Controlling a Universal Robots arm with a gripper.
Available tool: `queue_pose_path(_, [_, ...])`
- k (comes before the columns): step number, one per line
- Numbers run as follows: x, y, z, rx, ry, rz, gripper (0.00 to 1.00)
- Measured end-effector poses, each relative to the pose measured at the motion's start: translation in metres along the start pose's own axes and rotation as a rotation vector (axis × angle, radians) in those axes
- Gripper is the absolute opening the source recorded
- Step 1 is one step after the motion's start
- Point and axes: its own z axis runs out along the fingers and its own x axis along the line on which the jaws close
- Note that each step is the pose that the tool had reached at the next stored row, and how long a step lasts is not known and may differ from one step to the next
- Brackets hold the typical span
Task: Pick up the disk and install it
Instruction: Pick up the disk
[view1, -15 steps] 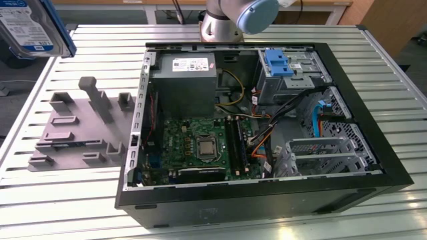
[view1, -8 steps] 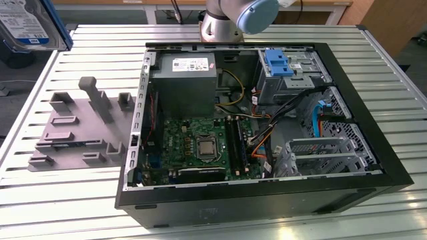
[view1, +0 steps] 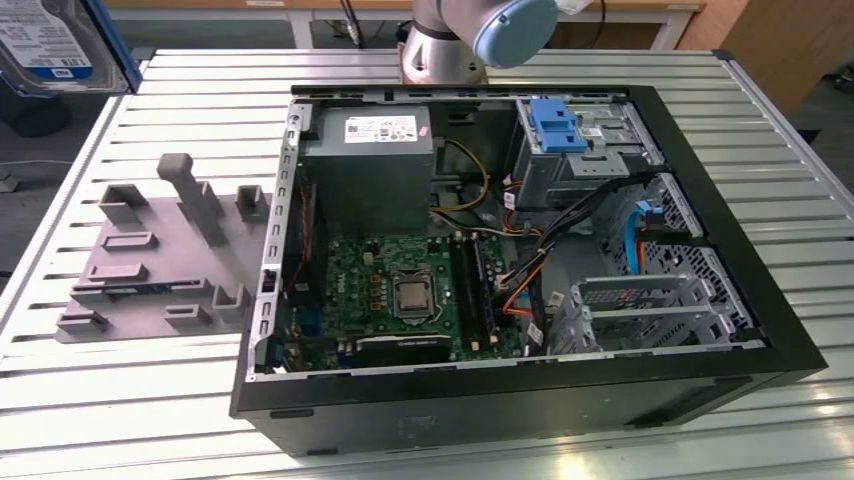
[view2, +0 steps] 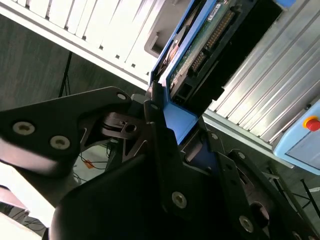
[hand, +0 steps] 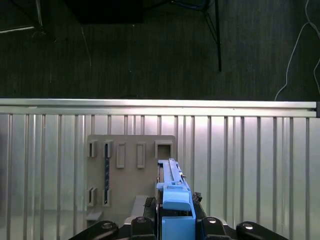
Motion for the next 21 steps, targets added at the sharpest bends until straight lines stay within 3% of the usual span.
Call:
queue_pose_path(2, [-0.0001, -0.0058, -0.0001, -0.0002, -0.0001, 0.000, 0.36])
queue_pose_path(21, [-0.0005, -0.0924, -0.0003, -0.0001, -0.0014, 0.000, 0.36])
